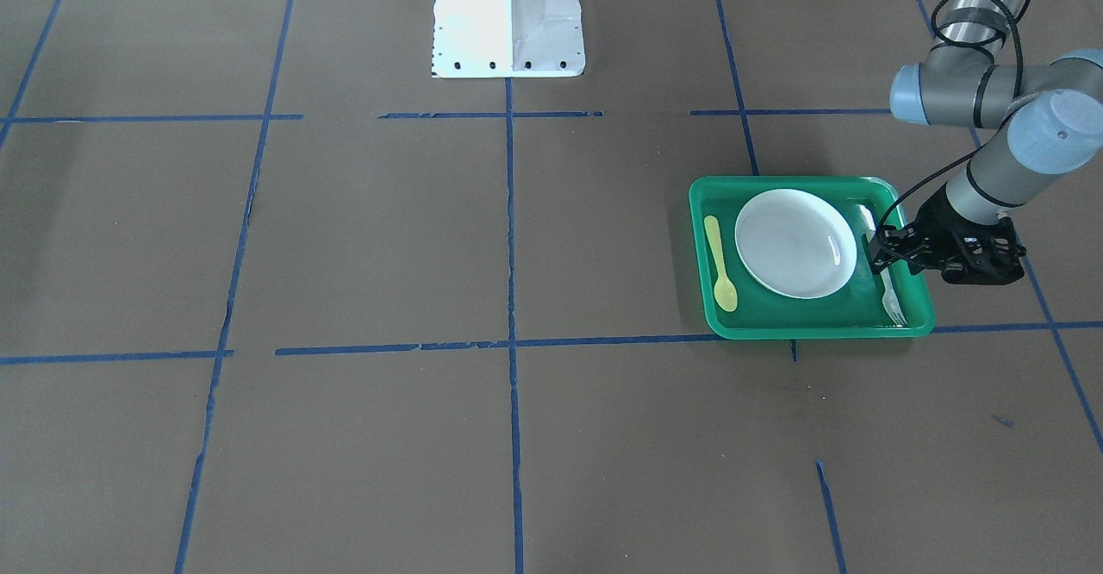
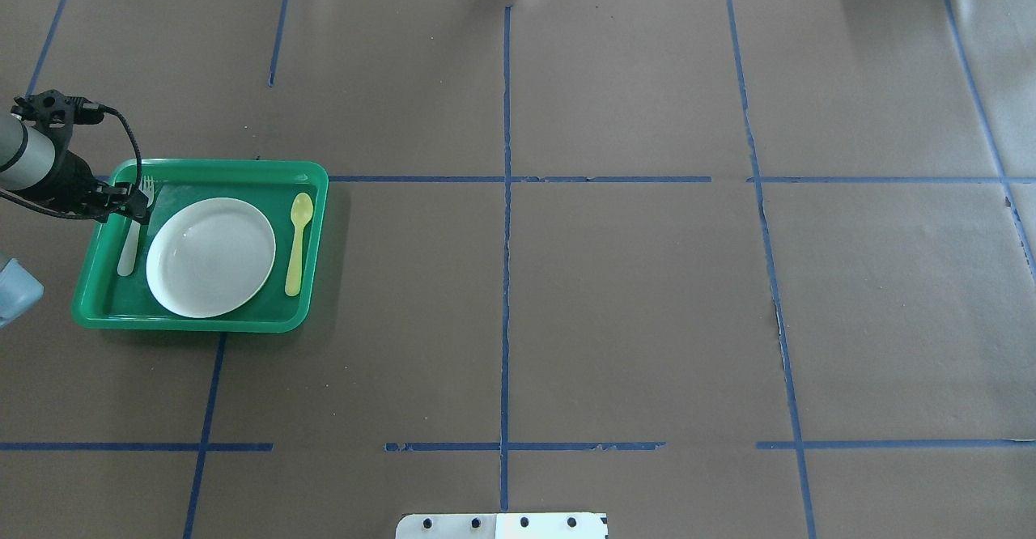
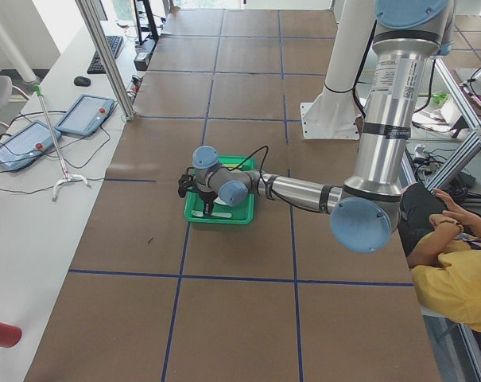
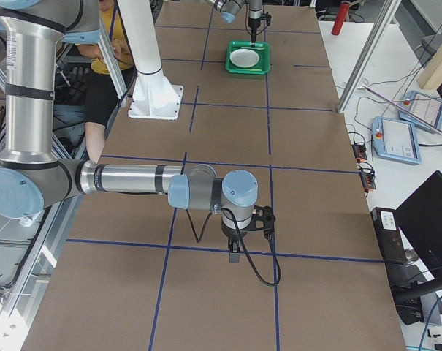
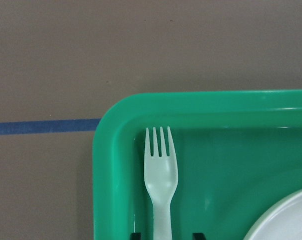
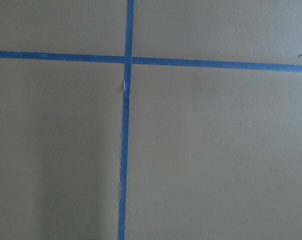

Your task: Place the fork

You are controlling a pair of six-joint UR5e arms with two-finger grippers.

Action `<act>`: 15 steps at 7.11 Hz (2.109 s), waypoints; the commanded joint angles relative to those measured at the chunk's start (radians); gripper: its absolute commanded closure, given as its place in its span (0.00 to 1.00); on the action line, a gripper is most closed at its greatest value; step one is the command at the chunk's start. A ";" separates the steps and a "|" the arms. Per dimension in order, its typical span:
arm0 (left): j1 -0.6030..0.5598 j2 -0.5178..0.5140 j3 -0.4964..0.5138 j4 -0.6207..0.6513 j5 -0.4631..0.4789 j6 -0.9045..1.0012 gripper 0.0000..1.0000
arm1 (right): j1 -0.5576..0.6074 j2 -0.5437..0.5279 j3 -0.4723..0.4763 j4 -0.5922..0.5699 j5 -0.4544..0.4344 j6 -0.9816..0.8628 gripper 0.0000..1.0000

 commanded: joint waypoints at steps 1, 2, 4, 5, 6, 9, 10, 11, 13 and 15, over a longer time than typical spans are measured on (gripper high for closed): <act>-0.087 0.002 -0.025 0.007 -0.003 0.048 0.02 | 0.000 0.000 0.000 0.000 0.000 0.000 0.00; -0.177 0.017 -0.016 0.027 -0.031 0.227 0.02 | 0.000 0.000 0.000 0.000 0.000 0.000 0.00; -0.359 0.066 -0.020 0.151 -0.157 0.506 0.02 | 0.000 0.000 0.000 0.000 0.000 0.000 0.00; -0.446 0.090 -0.023 0.203 -0.204 0.642 0.02 | 0.000 0.000 0.000 0.000 0.000 0.000 0.00; -0.527 0.092 -0.028 0.314 -0.206 0.765 0.02 | 0.000 0.000 0.000 0.000 0.000 0.001 0.00; -0.603 0.054 -0.023 0.542 -0.204 0.909 0.01 | 0.000 0.000 0.000 0.000 0.000 0.000 0.00; -0.601 0.051 -0.011 0.570 -0.206 0.915 0.01 | 0.000 0.000 0.000 0.000 0.000 0.000 0.00; -0.601 0.052 -0.017 0.576 -0.207 0.915 0.01 | 0.000 0.000 0.000 0.000 0.000 0.000 0.00; -0.601 0.069 -0.009 0.555 -0.268 0.921 0.00 | 0.000 0.000 0.000 0.000 0.000 0.000 0.00; -0.600 0.069 -0.009 0.515 -0.282 0.918 0.00 | 0.000 0.000 0.000 0.000 0.000 0.000 0.00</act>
